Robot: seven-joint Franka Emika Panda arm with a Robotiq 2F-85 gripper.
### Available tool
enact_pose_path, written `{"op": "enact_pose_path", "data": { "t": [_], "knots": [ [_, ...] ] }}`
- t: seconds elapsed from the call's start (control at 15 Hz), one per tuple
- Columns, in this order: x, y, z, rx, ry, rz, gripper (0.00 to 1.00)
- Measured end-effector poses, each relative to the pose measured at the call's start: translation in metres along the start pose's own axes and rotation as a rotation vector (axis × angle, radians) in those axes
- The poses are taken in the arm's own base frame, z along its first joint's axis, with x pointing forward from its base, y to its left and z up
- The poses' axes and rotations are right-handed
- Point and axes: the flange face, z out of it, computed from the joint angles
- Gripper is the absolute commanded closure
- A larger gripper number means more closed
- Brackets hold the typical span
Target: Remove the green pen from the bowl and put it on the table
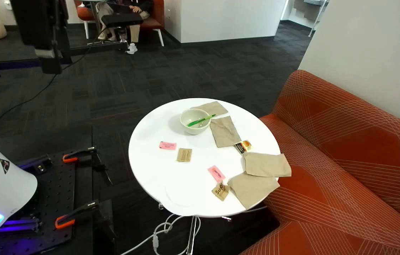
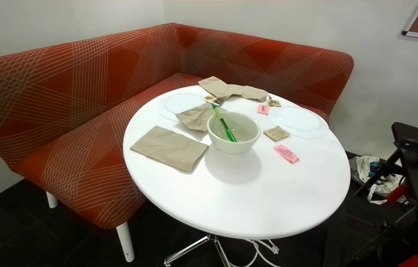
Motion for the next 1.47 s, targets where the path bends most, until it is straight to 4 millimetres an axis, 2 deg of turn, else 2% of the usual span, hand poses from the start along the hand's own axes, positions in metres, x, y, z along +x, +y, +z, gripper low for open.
{"op": "enact_pose_path", "data": {
  "t": [0.13, 0.33, 0.73, 1.0, 1.27, 1.47],
  "knots": [
    [0.015, -0.005, -0.006, -0.002, 0.032, -0.011, 0.0],
    [0.049, -0.023, -0.012, 0.008, 0.056, -0.009, 0.0],
    [0.126, -0.081, -0.005, 0.068, 0.04, 0.086, 0.0],
    [0.165, -0.127, 0.011, 0.082, 0.038, 0.199, 0.0],
    [0.195, -0.174, 0.036, 0.087, 0.071, 0.311, 0.0],
    [0.211, -0.194, 0.053, 0.109, 0.115, 0.357, 0.0]
  ]
}}
